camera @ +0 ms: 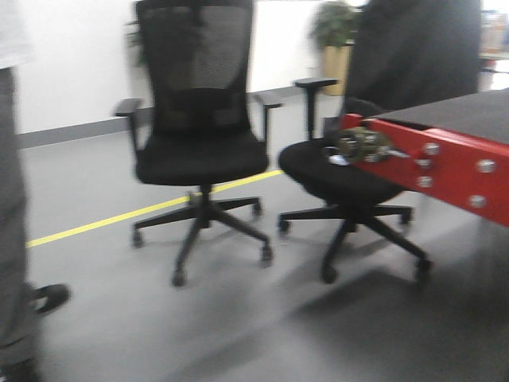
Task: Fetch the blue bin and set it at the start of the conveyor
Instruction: 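Hold the bin while driving up to the red conveyor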
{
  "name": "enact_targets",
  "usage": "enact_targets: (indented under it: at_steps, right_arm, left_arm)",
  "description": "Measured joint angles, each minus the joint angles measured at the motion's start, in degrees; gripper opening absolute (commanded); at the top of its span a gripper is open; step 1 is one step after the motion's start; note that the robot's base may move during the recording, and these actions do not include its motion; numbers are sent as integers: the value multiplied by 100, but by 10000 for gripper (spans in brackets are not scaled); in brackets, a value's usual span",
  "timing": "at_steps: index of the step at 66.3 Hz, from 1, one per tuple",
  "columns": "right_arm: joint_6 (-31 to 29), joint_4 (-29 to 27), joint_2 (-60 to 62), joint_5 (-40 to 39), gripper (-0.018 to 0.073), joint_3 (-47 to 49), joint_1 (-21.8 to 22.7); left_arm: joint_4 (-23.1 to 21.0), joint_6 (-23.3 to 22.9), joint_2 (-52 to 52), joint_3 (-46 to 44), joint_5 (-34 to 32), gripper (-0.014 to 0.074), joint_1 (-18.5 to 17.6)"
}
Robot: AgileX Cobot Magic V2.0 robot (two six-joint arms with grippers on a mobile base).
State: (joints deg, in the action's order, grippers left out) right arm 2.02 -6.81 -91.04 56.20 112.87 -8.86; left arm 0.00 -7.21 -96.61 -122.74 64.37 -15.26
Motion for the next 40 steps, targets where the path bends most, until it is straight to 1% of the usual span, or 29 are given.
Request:
enact_targets:
  at_steps: [40]
  right_arm:
    - [0, 0, 0, -41, -152, 0, 0]
  left_arm:
    - [31, 0, 0, 0, -13, -111, 0]
